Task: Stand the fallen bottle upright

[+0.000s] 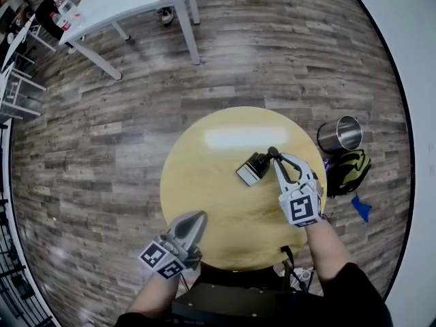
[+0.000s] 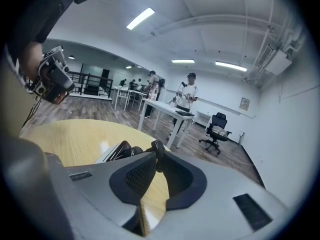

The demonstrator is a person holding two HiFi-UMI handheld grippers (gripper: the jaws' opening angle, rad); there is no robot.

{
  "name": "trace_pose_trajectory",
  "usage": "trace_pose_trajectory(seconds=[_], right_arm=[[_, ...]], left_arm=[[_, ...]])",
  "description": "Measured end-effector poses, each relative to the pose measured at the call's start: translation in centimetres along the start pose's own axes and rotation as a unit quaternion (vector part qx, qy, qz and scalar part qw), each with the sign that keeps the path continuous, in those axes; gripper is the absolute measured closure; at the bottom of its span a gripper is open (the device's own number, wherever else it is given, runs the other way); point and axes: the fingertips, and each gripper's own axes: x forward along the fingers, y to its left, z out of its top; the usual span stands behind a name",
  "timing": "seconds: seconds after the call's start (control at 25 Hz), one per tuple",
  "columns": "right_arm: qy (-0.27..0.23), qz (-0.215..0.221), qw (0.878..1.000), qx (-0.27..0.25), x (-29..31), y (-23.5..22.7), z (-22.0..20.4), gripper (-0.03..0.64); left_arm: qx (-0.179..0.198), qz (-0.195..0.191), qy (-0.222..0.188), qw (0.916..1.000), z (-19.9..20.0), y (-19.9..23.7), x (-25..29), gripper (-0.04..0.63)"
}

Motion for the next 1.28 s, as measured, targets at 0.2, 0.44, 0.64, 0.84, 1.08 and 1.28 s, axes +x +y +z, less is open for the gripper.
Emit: trace_pose_trajectory(seconds=[0.2,0.44,0.64,0.84,1.08,1.28], right_arm=[[0.002,0.008,0.996,-0.084,-0.2,1.4,1.2,0.548],[-0.003,0.016,0.986,-0.164,-0.6,3.3,2.6,0.549],[-0.007,0.027,0.978,-0.207,-1.4,5.3,3.4,0.551],[-0.016,0.044,0.971,-0.236,-2.0,7.6,3.8,0.545],[-0.026,0.076,0.97,-0.231,-2.5,9.8,3.5,0.529],[-0.024,0.088,0.972,-0.216,-2.3,9.7,3.9,0.523]], left_arm=[[0.005,-0.006,-0.001,1.0,1.1,-1.0,-0.5,0.589],[0.007,-0.006,-0.002,1.0,1.6,-1.4,-1.0,0.589],[0.006,-0.008,0.0,0.9999,1.3,-1.9,-1.2,0.589],[0.006,-0.009,0.0,0.9999,1.3,-2.1,-1.6,0.589],[0.007,-0.012,0.0,0.9999,1.2,-2.5,-1.7,0.589],[0.008,-0.01,-0.002,0.9999,2.0,-2.5,-1.8,0.589]])
